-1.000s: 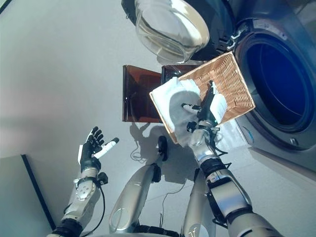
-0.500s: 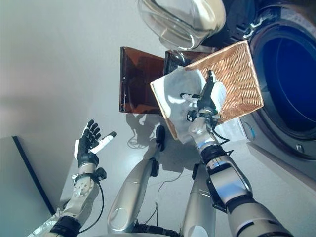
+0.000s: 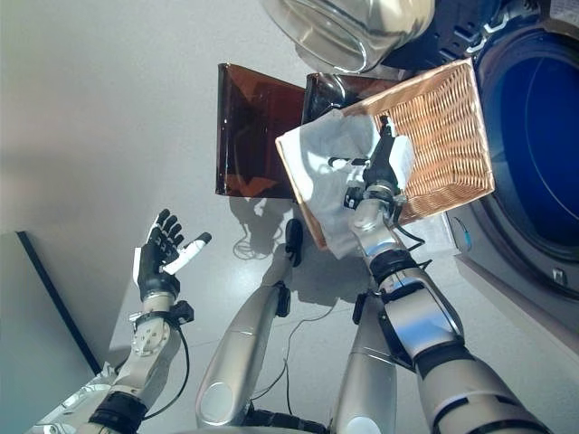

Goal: Pick up the clothes and place them into the washing machine

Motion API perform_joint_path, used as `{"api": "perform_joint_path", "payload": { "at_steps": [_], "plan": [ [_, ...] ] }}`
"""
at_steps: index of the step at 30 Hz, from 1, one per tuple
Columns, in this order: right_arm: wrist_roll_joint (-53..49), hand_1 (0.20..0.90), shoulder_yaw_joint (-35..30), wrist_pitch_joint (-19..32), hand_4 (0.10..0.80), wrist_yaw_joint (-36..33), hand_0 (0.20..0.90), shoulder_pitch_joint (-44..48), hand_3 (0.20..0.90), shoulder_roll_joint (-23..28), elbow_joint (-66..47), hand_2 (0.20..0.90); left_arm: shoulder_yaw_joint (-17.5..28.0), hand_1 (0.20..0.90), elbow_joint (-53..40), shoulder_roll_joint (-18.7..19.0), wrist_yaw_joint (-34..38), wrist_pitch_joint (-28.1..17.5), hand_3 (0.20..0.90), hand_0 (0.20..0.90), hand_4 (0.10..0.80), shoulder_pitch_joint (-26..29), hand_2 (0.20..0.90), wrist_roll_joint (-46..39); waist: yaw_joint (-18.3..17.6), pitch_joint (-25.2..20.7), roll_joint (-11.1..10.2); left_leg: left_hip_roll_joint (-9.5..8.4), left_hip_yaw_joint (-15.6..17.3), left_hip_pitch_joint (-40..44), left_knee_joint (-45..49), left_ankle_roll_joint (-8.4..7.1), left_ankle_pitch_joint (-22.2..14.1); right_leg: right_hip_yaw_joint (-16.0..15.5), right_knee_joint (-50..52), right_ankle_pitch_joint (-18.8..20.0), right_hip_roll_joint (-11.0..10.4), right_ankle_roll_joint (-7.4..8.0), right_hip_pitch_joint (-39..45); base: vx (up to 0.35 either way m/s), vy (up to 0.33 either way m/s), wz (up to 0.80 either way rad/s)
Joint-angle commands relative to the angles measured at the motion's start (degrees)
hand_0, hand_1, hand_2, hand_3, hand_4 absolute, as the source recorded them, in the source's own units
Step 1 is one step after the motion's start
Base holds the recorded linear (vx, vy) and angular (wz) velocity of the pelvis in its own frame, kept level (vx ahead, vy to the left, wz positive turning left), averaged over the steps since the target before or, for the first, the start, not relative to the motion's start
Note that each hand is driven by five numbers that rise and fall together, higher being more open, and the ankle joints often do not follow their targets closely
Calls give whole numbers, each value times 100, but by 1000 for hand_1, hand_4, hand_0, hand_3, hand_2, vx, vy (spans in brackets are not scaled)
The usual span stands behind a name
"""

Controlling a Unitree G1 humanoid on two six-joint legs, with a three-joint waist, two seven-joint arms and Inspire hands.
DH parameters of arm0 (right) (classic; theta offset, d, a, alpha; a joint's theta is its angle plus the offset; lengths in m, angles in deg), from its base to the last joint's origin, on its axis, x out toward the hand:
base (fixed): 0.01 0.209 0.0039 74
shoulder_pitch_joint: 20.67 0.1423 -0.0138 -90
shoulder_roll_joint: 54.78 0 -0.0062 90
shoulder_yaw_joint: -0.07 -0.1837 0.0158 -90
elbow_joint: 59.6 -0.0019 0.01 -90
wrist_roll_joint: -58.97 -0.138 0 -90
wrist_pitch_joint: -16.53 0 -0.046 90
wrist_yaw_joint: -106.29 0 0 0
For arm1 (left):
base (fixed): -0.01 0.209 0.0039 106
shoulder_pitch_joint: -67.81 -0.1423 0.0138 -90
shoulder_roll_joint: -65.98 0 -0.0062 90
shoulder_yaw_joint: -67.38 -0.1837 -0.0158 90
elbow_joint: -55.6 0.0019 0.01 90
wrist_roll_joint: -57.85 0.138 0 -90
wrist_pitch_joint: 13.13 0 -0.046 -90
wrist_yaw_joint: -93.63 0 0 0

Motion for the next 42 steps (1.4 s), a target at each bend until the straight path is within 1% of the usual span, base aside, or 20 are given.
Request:
{"api": "perform_joint_path", "payload": {
  "at_steps": [1,5,10,11,12,13,17,20,25,32,38,39,42],
  "plan": [
    [-191,900,305,316,800,200,900,342,900,-143,-98,900,311,900,-464,389,268,-422,900,900,800,-44,900,-66,292,-29,250,-111,124,-403,-134,-343,135,-13,430,-349,118,-281,-164,0,0,0],
    [-554,900,315,423,800,394,900,489,900,-224,-184,900,292,900,-495,406,259,-404,900,900,800,-41,900,-83,324,-29,248,-101,86,-482,-154,-351,165,-39,458,-359,120,-285,-249,0,0,0],
    [-967,900,303,554,800,626,900,664,900,-168,-325,900,277,900,-461,423,234,-372,900,900,800,-38,900,-78,358,-29,254,-99,76,-606,-158,-358,191,-77,492,-361,118,-287,-374,0,0,0],
    [-1063,615,285,588,596,667,615,672,615,-154,-367,615,268,900,-457,414,220,-366,900,900,800,-32,900,-81,355,-29,254,-99,77,-622,-157,-358,194,-74,504,-362,119,-289,-397,5,13,-4],
    [-1161,485,263,622,504,704,485,653,485,-134,-410,485,263,900,-443,408,213,-364,900,900,800,-33,900,-89,337,-29,250,-118,69,-597,-163,-358,178,-76,516,-398,102,-288,-371,0,0,0],
    [-1240,200,257,651,300,759,200,678,200,-88,-461,200,270,900,-440,406,195,-366,900,900,800,-19,900,-96,357,-29,250,-104,68,-642,-161,-358,199,-81,520,-367,114,-291,-415,0,0,0],
    [-1535,200,189,763,300,935,200,584,200,20,-596,200,257,900,-443,386,144,-379,900,900,800,-34,900,-140,346,-29,238,-131,62,-620,-153,-357,180,-87,564,-412,98,-285,-395,0,0,0],
    [-1679,200,107,831,300,950,200,576,200,73,-629,200,247,900,-415,368,124,-401,900,900,800,4,900,-177,363,-29,237,-109,62,-647,-146,-358,199,-78,563,-394,109,-287,-416,-3,7,3],
    [-1576,200,21,832,300,819,200,632,200,128,-470,200,211,900,-362,361,137,-422,900,900,800,2,900,-202,348,-29,227,-119,57,-624,-135,-358,171,-80,582,-441,97,-287,-377,-1,-1,1],
    [-1187,200,-5,692,300,578,200,782,200,186,-306,200,232,900,-389,363,162,-412,900,900,800,-38,900,-198,352,-29,251,-112,56,-638,-154,-357,201,-80,572,-418,107,-293,-389,0,-1,2],
    [-1156,200,-84,656,300,521,200,830,200,199,-189,200,231,900,-420,372,133,-410,900,900,800,-77,900,-213,351,-29,254,-106,60,-599,-150,-343,197,-52,597,-415,129,-295,-381,0,0,0],
    [-1181,200,-109,661,300,510,200,786,200,188,-176,200,223,900,-416,378,129,-406,900,900,800,-99,900,-214,326,-29,245,-129,58,-534,-151,-343,171,-49,603,-457,114,-290,-317,0,0,0],
    [-1224,200,-141,676,300,490,200,807,200,206,-179,200,242,900,-395,386,133,-410,900,900,800,-83,900,-212,332,-29,240,-106,78,-547,-152,-348,193,-50,588,-421,126,-291,-323,0,0,0]
  ]
}}
